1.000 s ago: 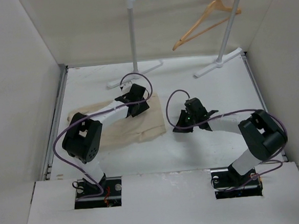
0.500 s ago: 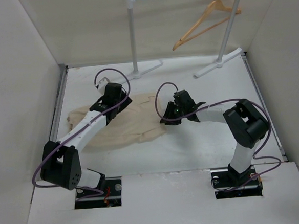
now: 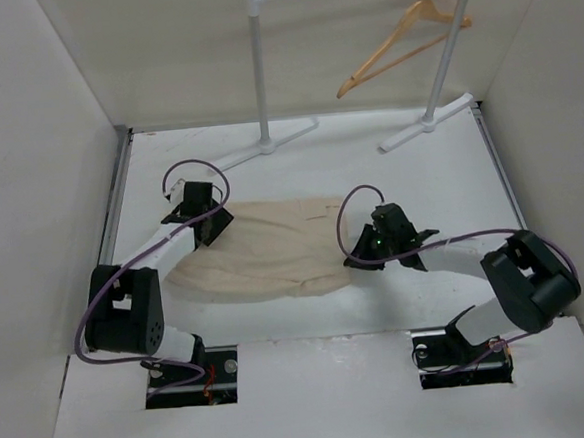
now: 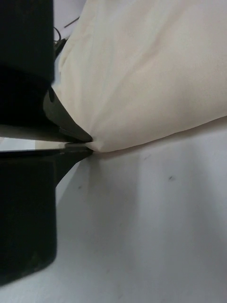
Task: Place the trousers on the hanger
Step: Fold the trousers at the center of the board.
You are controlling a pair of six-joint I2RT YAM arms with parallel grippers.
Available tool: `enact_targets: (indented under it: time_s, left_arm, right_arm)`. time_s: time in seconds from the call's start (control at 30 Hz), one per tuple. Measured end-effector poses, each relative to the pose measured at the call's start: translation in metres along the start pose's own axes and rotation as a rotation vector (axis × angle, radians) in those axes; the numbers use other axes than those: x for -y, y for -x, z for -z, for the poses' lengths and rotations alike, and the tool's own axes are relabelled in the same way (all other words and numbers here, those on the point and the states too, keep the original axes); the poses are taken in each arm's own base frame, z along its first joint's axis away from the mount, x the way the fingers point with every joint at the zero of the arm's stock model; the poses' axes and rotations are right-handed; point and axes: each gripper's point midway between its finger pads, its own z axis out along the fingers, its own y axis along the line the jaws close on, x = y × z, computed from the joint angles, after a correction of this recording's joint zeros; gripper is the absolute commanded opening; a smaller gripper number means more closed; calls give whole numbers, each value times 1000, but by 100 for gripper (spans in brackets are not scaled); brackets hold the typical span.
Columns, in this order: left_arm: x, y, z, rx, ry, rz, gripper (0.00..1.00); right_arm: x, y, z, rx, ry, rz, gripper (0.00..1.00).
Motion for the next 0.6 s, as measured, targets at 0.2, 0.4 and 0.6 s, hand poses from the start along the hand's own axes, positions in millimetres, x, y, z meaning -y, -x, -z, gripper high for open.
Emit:
enact_targets:
  time_s: [0.2, 0.4, 0.6]
  left_arm:
    - [0, 3, 3, 4, -9, -4, 49]
    - [29, 31, 56, 107, -155, 8, 48]
    - [23, 22, 70, 115, -188, 2, 42]
  right_arm:
    - [3, 7, 26, 53, -9, 14, 61]
    - [-44, 33, 57, 118, 56, 103, 24]
    - [-100, 7, 40, 36, 175, 218, 13]
